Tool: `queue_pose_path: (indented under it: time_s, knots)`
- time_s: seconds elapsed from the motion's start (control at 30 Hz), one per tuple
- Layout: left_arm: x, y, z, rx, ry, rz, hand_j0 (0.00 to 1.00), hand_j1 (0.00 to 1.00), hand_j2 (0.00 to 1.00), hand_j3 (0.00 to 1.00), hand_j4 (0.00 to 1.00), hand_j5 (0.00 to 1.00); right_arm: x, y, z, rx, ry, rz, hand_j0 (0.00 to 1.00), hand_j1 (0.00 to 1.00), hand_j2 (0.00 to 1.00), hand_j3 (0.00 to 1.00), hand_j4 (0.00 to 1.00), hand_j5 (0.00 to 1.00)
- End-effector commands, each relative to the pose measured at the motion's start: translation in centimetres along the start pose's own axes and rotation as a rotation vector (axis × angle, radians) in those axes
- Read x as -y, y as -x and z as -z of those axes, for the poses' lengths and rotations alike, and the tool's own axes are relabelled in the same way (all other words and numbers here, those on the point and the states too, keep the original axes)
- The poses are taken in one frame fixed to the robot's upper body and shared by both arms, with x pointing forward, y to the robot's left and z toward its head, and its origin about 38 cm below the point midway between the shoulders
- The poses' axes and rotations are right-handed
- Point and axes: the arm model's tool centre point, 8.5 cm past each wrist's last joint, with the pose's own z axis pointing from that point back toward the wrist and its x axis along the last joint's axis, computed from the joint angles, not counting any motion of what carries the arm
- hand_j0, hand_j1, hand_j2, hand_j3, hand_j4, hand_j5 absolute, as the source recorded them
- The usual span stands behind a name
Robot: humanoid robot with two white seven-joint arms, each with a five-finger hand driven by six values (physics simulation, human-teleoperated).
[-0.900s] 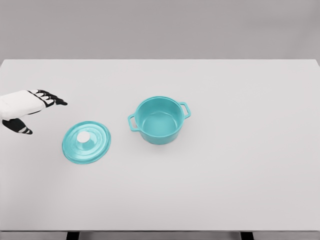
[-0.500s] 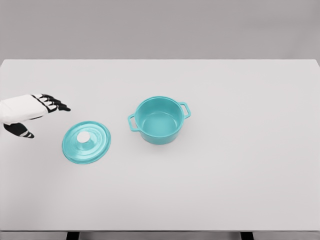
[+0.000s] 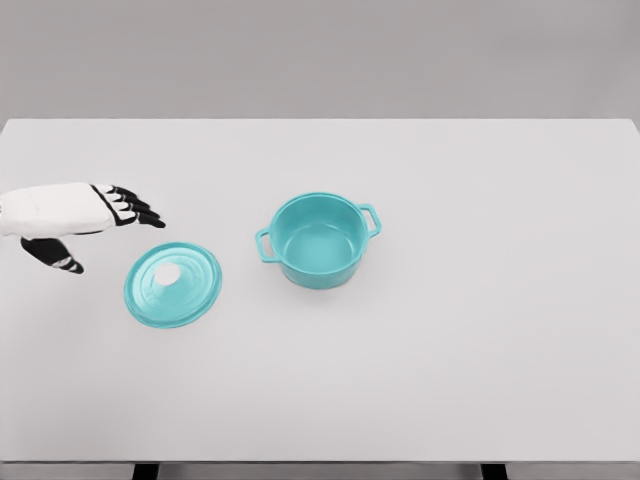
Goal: Cover the pot with left arm
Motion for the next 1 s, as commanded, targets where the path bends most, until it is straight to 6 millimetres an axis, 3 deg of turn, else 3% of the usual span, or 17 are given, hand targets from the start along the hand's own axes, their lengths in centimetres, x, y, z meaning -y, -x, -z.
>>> queue_pose_path:
  time_s: [0.0, 0.17, 0.37, 0.53, 0.87, 0.97]
  knots:
    - [0.2, -0.9, 0.8, 0.036, 0.001, -0.006, 1.00, 1.00, 1.00, 1.00, 1.00, 1.00, 0.0, 0.0, 0.0, 0.000, 0.000, 0.000, 1.00, 1.00, 1.00, 1.00, 1.00, 1.00]
    - [0.9, -2.7, 4.7, 0.129, -0.024, -0.046, 1.00, 1.00, 1.00, 1.00, 1.00, 1.00, 0.0, 0.0, 0.0, 0.000, 0.000, 0.000, 1.00, 1.00, 1.00, 1.00, 1.00, 1.00]
    - [2.3, -2.2, 5.4, 0.081, 0.018, -0.110, 1.00, 1.00, 1.00, 1.00, 1.00, 1.00, 0.0, 0.0, 0.0, 0.000, 0.000, 0.000, 1.00, 1.00, 1.00, 1.00, 1.00, 1.00]
    - [2.2, -1.9, 5.9, 0.050, 0.013, -0.212, 1.00, 1.00, 1.00, 1.00, 1.00, 1.00, 0.0, 0.0, 0.0, 0.000, 0.000, 0.000, 1.00, 1.00, 1.00, 1.00, 1.00, 1.00]
    - [3.0, -2.3, 6.4, 0.062, 0.041, -0.212, 1.00, 1.00, 1.00, 1.00, 1.00, 1.00, 0.0, 0.0, 0.0, 0.000, 0.000, 0.000, 1.00, 1.00, 1.00, 1.00, 1.00, 1.00]
    - [2.9, -2.3, 6.4, 0.066, 0.040, -0.208, 0.93, 0.93, 0.93, 0.93, 0.93, 0.93, 0.0, 0.0, 0.0, 0.000, 0.000, 0.000, 1.00, 1.00, 1.00, 1.00, 1.00, 1.00]
